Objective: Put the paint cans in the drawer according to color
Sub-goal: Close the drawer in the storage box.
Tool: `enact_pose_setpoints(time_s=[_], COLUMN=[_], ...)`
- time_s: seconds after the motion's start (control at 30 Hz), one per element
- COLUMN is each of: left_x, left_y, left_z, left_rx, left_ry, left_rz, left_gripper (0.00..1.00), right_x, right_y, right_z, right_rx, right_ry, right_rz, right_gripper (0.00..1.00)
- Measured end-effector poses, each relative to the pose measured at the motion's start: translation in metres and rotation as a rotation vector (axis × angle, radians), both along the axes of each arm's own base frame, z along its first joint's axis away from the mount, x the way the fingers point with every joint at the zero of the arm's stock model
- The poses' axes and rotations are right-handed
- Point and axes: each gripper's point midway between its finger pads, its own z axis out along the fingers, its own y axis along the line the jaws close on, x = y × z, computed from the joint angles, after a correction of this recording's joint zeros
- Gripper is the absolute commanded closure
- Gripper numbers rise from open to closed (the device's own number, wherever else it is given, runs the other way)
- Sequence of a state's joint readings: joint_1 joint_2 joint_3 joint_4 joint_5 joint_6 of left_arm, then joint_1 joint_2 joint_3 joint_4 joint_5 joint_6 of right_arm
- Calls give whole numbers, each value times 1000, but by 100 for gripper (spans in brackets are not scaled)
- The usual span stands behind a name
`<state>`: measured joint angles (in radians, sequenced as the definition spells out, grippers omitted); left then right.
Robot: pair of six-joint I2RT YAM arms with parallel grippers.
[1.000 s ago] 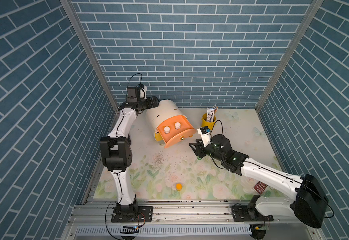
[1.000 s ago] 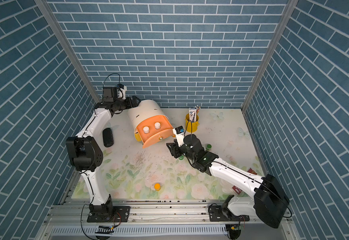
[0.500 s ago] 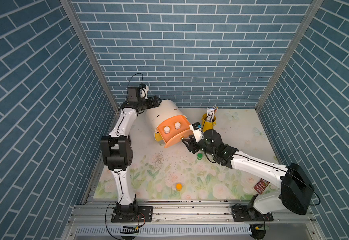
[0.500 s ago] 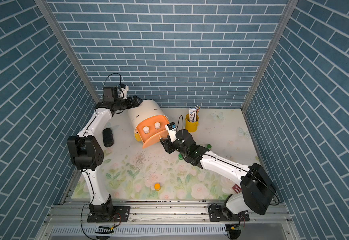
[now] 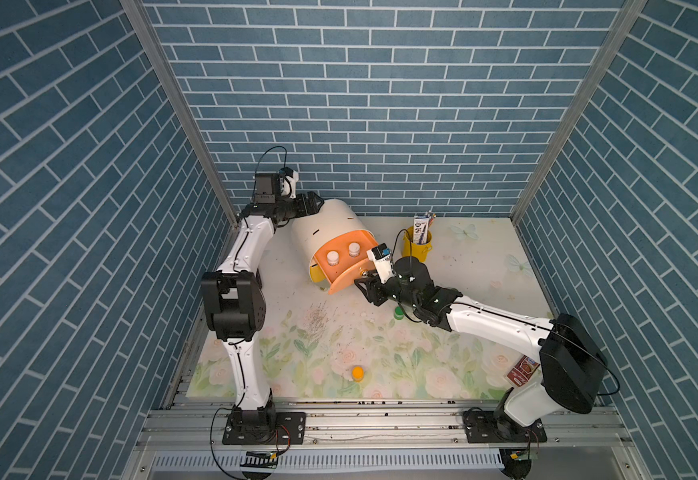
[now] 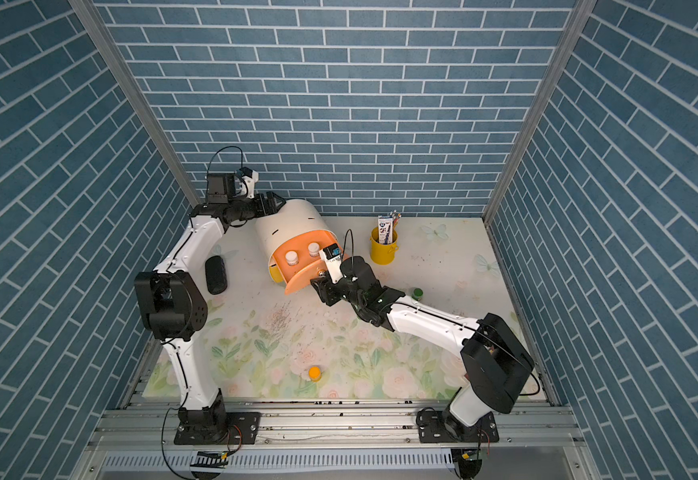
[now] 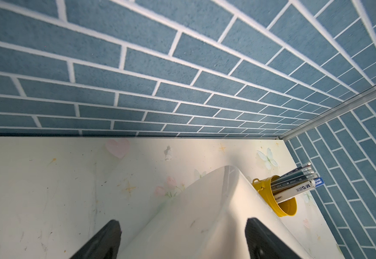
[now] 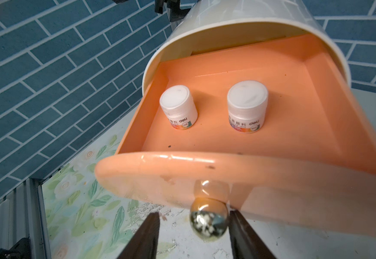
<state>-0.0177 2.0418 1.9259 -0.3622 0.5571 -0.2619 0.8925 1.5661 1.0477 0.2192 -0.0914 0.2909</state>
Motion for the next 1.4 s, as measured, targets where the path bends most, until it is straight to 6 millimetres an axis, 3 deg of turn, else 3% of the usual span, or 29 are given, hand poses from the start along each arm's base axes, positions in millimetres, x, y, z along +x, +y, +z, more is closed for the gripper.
enact_pose_setpoints(time_s=[0.33, 1.4], left_x=[-2, -3], left_y=[-3, -7], left_z=[-5, -4], left_rx=[-8, 9], left_ry=[6, -25], left_rz=[-22, -62], left_gripper=[9, 14], right_x=[9, 60], right_y=[15, 60], right_z=[12, 14], right_rx=[25, 0], right_ry=[-19, -68], right_rz=[6, -45], right_gripper=[46, 46])
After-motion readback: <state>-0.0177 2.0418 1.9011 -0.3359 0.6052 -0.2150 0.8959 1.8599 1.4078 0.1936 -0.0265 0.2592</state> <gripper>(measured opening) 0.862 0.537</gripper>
